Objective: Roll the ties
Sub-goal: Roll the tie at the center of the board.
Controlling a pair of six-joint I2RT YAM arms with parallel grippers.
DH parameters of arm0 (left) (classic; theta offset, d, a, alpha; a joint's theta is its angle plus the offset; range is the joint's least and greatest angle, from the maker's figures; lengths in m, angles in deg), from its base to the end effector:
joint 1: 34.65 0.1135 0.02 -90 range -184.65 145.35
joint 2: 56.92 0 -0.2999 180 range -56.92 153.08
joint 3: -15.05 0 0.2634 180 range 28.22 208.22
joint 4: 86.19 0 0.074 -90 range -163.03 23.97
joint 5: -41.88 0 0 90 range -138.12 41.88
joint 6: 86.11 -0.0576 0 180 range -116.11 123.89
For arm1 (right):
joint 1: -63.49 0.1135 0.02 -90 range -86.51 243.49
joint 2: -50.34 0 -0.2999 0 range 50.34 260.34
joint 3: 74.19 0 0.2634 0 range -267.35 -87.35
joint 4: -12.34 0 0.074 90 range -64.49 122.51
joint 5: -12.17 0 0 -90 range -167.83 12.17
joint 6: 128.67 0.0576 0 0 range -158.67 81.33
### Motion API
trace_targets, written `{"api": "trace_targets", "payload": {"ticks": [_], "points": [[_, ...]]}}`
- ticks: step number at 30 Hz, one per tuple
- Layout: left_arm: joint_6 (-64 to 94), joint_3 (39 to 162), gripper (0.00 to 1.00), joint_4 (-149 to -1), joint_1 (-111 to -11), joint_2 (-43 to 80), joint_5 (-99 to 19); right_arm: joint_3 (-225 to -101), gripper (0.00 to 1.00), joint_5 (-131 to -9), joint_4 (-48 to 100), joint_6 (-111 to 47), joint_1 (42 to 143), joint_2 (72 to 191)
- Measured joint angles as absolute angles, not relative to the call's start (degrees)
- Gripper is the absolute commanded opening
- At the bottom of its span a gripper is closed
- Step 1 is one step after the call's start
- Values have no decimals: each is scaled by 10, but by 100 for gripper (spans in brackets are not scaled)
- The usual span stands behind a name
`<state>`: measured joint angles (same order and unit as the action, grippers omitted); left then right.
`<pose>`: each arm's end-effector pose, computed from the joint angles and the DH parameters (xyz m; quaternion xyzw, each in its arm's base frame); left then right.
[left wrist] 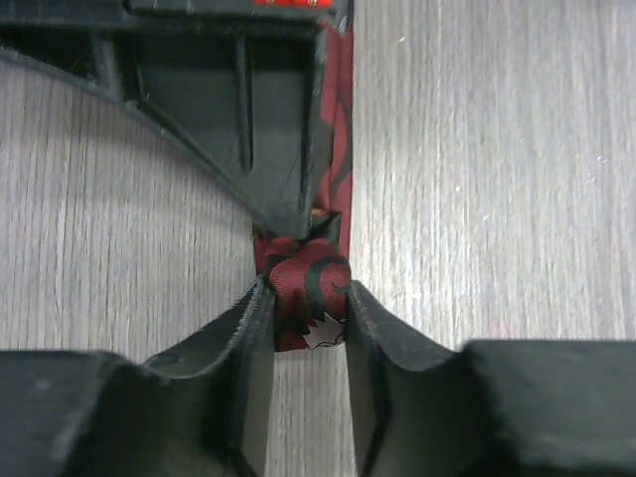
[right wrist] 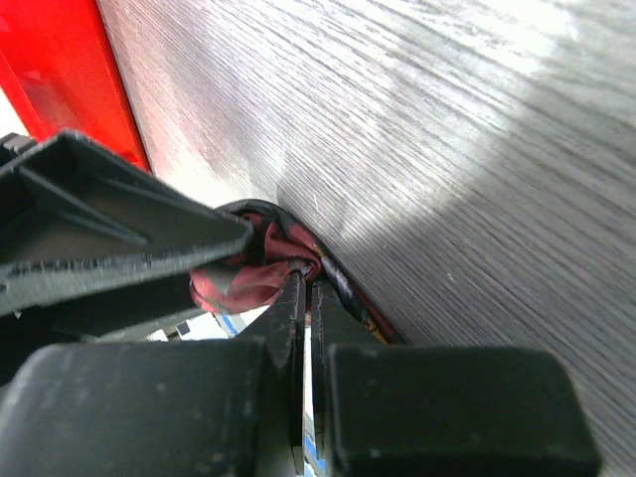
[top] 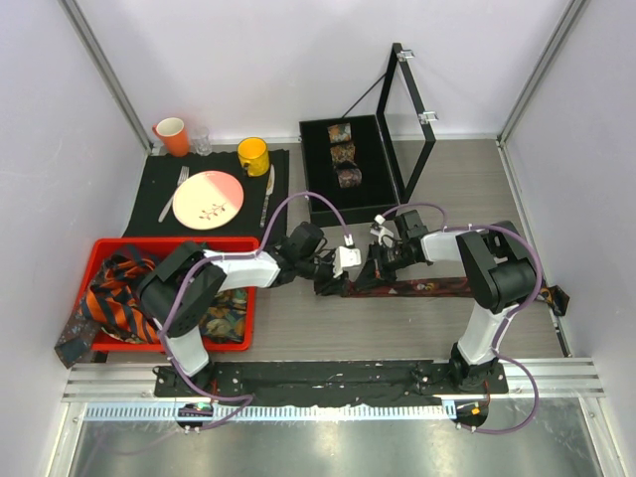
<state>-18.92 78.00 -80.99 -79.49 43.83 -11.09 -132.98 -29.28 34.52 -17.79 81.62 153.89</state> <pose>0.2392 -0.2868 0.1649 0.5893 0.6519 -0.3581 0.3155 0.2918 0.1410 0.1164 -0.0607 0.8949 0.4405 0.0373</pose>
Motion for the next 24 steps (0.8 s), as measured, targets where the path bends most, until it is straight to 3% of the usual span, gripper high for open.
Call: {"api": "trace_targets", "payload": {"ticks": [9,19,22,24], "points": [[-170,812,40,-810,-819,457,-126,-1326,1,-291,338,-175,816,1539],[-181,852,34,-761,-831,482,-172,-1317,1,-286,322,-160,813,1538],[-205,856,32,-738,-835,481,-182,-1314,7,-291,322,-160,814,1531],[-222,859,30,-725,-837,481,-191,-1314,17,-299,325,-160,814,1524]]}}
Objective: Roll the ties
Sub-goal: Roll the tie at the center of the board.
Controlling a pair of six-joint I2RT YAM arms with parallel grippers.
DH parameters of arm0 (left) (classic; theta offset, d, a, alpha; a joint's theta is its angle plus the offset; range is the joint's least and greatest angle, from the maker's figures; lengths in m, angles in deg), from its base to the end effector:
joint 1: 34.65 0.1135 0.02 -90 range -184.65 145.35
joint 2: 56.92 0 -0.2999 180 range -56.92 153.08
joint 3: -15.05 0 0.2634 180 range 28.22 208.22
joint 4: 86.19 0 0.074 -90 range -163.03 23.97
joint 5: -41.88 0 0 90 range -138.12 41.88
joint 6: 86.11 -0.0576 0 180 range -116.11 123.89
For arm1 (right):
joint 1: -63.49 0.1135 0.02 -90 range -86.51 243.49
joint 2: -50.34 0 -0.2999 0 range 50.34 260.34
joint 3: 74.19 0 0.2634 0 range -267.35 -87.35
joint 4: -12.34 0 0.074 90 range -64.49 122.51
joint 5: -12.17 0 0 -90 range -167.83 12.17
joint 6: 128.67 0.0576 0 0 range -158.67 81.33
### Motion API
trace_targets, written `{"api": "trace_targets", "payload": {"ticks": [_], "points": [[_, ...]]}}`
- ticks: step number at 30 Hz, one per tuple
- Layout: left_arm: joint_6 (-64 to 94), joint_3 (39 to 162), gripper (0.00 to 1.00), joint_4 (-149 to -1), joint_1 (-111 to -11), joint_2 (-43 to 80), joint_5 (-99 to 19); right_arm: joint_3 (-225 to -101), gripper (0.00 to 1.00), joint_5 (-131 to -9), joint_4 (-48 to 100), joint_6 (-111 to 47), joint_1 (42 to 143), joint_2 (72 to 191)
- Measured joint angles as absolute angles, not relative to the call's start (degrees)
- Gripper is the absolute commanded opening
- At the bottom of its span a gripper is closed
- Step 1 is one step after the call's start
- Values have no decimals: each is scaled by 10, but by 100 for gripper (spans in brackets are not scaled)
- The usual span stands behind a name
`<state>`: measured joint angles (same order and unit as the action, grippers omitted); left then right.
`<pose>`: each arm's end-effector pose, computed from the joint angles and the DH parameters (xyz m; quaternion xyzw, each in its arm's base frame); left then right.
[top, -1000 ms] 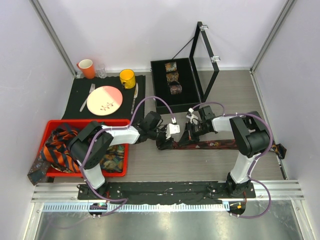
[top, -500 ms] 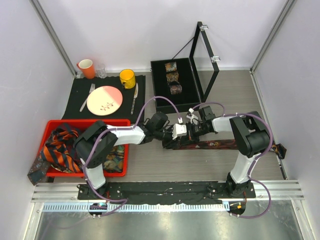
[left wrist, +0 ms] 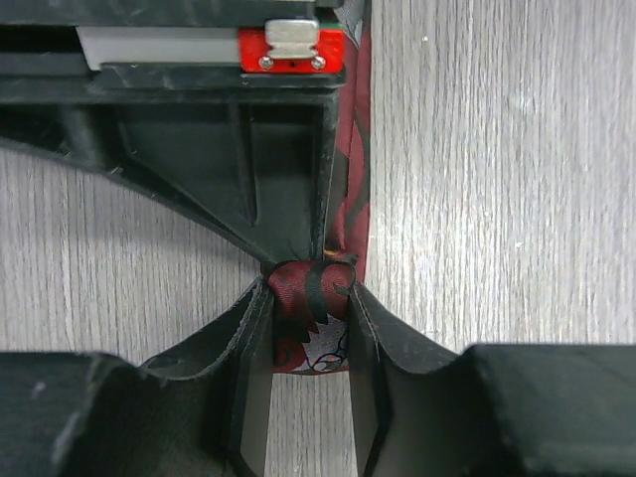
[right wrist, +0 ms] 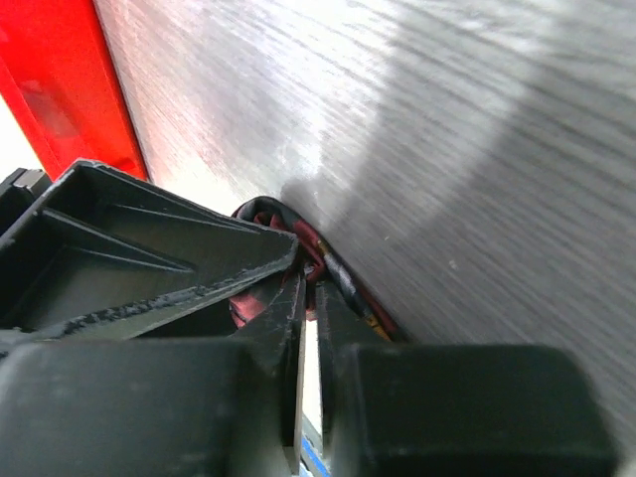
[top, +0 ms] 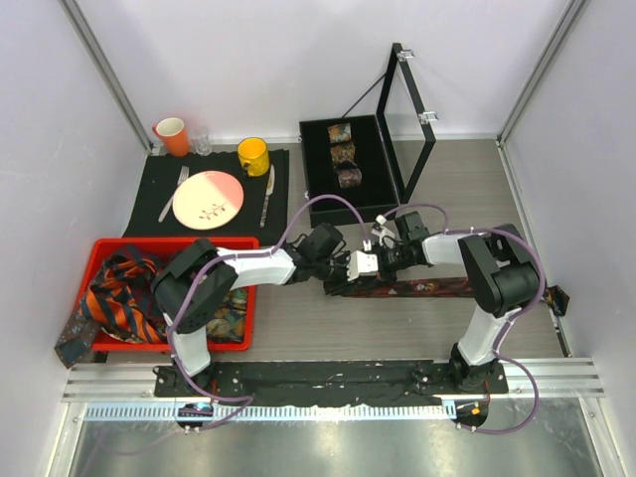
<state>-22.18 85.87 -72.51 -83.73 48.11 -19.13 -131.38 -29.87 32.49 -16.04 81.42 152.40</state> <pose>0.2403 -0.3198 0.1628 0.6222 0.6613 -0.2983 0.2943 0.2883 0.1383 0.1189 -0.0512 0.8949 0.4407 0.0478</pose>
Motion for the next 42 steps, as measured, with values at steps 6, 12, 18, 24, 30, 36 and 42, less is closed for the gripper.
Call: {"api": "trace_targets", "payload": {"ticks": [6,12,18,24,30,36,42], "points": [[-266,867,29,-694,-846,480,-216,-1315,31,-314,367,-174,814,1490],[-288,877,30,-671,-849,480,-226,-1319,37,-305,388,-175,811,1452],[-297,885,32,-656,-849,482,-228,-1319,36,-297,364,-146,822,1455],[-297,890,34,-645,-848,483,-231,-1318,29,-298,337,-121,833,1485],[-299,891,46,-642,-848,484,-233,-1318,1,-301,329,-115,836,1499],[-310,891,67,-633,-840,486,-220,-1323,1,-307,342,-137,836,1501],[-307,890,78,-627,-814,486,-192,-1327,1,-306,350,-154,830,1507]]}}
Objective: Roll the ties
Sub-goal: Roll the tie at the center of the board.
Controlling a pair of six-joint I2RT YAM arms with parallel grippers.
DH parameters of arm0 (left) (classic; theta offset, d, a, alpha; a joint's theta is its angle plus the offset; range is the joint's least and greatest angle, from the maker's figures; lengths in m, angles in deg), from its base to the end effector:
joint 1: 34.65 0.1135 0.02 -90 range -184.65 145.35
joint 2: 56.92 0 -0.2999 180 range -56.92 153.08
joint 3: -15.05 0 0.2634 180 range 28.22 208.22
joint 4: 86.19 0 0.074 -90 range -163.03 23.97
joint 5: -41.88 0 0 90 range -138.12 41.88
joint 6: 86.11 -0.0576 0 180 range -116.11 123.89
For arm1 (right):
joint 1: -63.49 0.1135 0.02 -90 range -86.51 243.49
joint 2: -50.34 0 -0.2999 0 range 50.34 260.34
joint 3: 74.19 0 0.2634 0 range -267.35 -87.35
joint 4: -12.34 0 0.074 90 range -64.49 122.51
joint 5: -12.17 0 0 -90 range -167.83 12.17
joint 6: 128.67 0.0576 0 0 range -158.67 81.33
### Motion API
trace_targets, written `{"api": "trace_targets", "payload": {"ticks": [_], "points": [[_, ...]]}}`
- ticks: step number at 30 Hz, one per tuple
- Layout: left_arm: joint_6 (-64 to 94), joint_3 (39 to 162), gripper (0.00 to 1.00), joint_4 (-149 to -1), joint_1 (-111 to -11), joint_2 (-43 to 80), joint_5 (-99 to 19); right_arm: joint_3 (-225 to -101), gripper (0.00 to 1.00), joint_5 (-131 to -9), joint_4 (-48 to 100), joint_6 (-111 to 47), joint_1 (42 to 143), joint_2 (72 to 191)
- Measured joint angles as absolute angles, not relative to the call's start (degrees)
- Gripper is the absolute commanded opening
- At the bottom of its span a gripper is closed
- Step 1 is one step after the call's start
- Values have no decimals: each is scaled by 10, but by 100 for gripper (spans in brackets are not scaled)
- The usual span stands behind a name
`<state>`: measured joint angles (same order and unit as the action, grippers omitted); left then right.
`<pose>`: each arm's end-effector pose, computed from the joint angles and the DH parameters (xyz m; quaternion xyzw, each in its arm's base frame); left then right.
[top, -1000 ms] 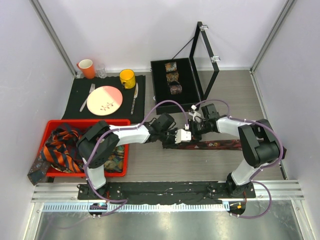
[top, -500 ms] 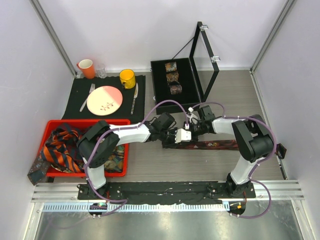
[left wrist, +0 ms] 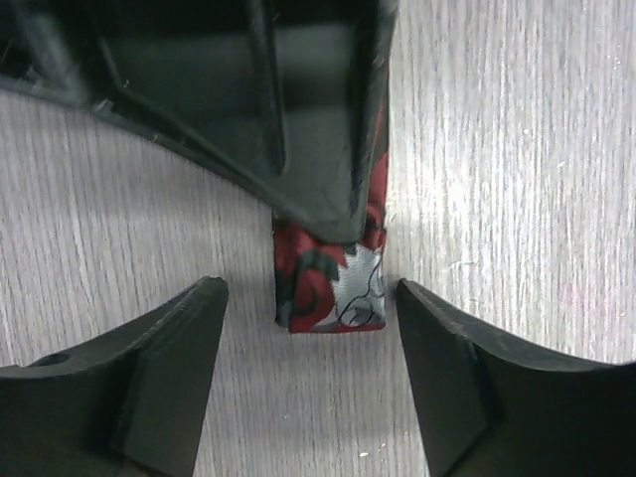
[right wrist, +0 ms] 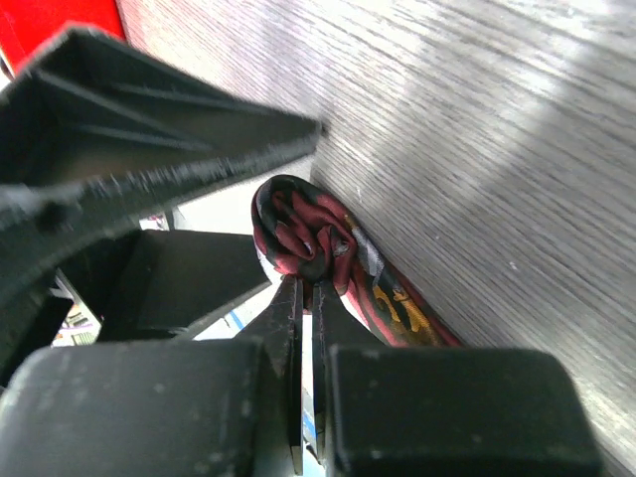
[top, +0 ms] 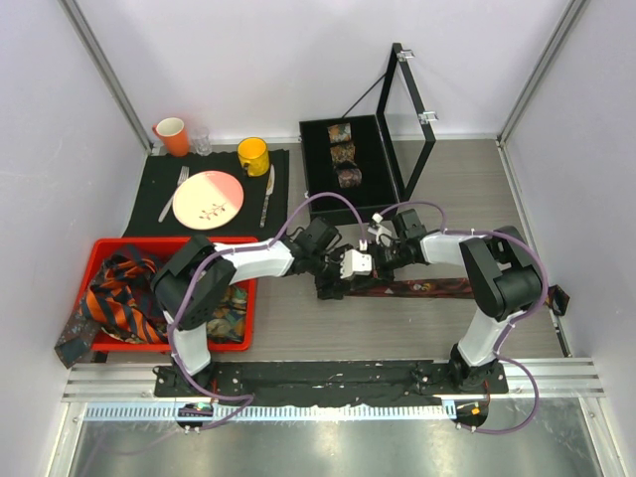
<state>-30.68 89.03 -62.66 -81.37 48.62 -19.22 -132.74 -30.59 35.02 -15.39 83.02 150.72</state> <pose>0.2512 -0.3074 0.1625 0.6585 0.6522 -0.2674 0.2636 0.2865 0.1465 0.1307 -0.0591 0.8961 0.4376 0.0456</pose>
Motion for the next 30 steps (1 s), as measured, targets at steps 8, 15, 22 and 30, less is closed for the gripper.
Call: {"api": "trace_targets", "payload": {"ticks": [8,15,22,30], "points": [[-307,891,86,-634,-811,491,-180,-1328,1,-304,361,-167,814,1508],[-307,928,85,-639,-825,523,-171,-1328,1,-300,367,-178,804,1507],[-295,943,84,-663,-843,542,-165,-1324,1,-297,363,-179,802,1505],[-276,956,52,-684,-853,558,-161,-1318,1,-285,359,-178,801,1503]]}}
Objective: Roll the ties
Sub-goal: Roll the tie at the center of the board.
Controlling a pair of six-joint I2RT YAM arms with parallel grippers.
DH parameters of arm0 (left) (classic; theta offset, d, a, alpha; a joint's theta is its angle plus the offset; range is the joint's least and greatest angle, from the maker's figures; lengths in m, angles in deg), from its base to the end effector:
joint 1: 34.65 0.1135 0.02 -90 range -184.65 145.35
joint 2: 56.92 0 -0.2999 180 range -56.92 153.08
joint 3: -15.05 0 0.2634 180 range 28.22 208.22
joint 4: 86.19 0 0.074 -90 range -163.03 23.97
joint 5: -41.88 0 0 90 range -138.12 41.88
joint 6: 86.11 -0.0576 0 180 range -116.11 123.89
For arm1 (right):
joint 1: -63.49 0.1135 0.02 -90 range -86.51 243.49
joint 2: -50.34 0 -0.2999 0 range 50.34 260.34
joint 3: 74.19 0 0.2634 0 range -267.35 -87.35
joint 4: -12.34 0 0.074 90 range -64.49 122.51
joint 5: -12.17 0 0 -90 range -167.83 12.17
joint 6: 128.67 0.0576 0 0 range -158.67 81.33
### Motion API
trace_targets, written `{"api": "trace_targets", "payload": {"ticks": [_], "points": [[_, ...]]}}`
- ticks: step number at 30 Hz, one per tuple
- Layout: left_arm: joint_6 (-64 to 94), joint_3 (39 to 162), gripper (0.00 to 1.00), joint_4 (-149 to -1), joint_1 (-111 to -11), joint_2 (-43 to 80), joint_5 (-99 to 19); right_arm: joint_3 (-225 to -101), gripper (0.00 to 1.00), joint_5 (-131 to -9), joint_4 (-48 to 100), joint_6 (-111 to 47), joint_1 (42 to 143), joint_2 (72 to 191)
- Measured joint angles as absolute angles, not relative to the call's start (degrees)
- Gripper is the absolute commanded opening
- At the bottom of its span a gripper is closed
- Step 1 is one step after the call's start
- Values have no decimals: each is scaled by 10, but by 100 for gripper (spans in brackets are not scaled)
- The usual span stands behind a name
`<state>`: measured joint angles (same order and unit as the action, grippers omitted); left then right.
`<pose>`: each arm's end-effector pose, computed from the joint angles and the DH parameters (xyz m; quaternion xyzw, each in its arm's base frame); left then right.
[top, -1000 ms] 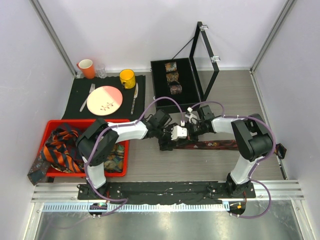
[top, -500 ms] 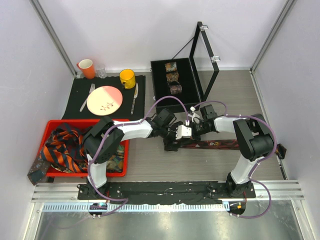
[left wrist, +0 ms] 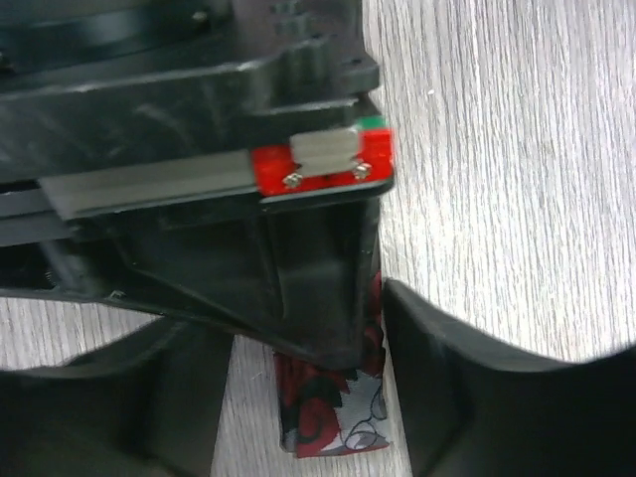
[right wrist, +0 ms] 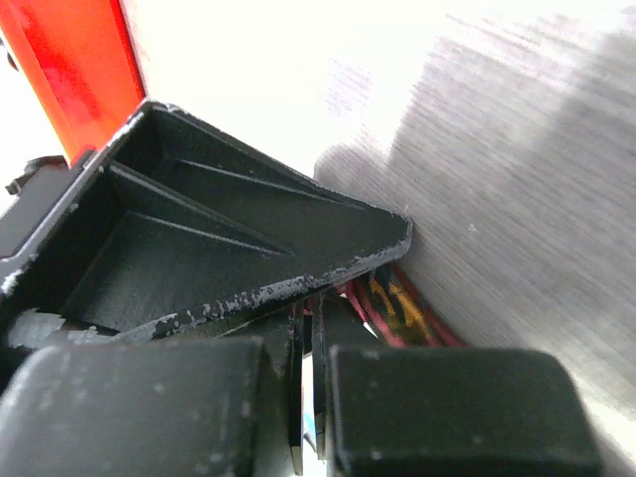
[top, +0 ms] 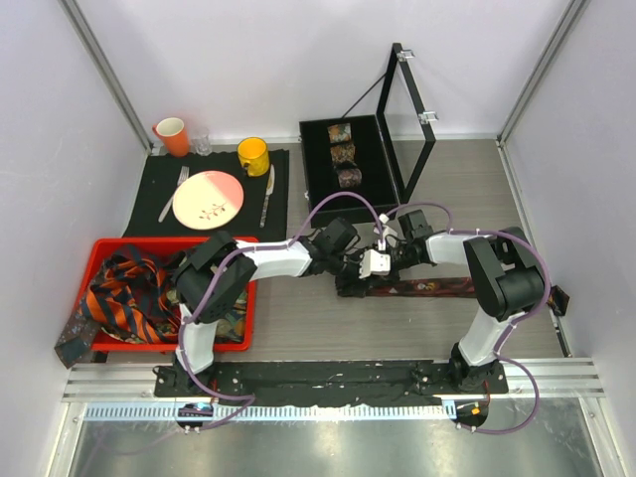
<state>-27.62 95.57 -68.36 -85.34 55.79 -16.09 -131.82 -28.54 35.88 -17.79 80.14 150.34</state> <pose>0.2536 -0.3579 0.1557 0.6649 0.6187 -0.3104 0.2808 0.2866 0.1313 0.1295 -0.0542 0.8915 0.4472 0.0484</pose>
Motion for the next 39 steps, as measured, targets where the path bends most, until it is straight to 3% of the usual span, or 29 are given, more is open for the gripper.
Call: {"api": "trace_targets", "payload": {"ticks": [1,4,7,9,12,13,26,35,39], "points": [[-276,956,44,-683,-853,558,-162,-1316,1,-285,359,-178,801,1502],[-274,948,33,-684,-851,553,-164,-1313,1,-284,362,-178,801,1495],[-280,933,25,-690,-851,542,-170,-1312,1,-285,363,-178,800,1486],[-284,926,25,-691,-851,537,-172,-1311,1,-287,363,-178,802,1484],[-293,924,63,-690,-852,535,-173,-1311,1,-287,364,-178,802,1484],[-298,924,66,-689,-852,534,-172,-1311,1,-288,364,-179,802,1484],[-281,844,76,-687,-827,465,-174,-1312,1,-303,377,-218,793,1495],[-219,788,92,-764,-817,416,-223,-1316,1,-275,384,-226,775,1524],[-184,721,100,-848,-817,341,-254,-1321,1,-271,393,-234,773,1528]]}}
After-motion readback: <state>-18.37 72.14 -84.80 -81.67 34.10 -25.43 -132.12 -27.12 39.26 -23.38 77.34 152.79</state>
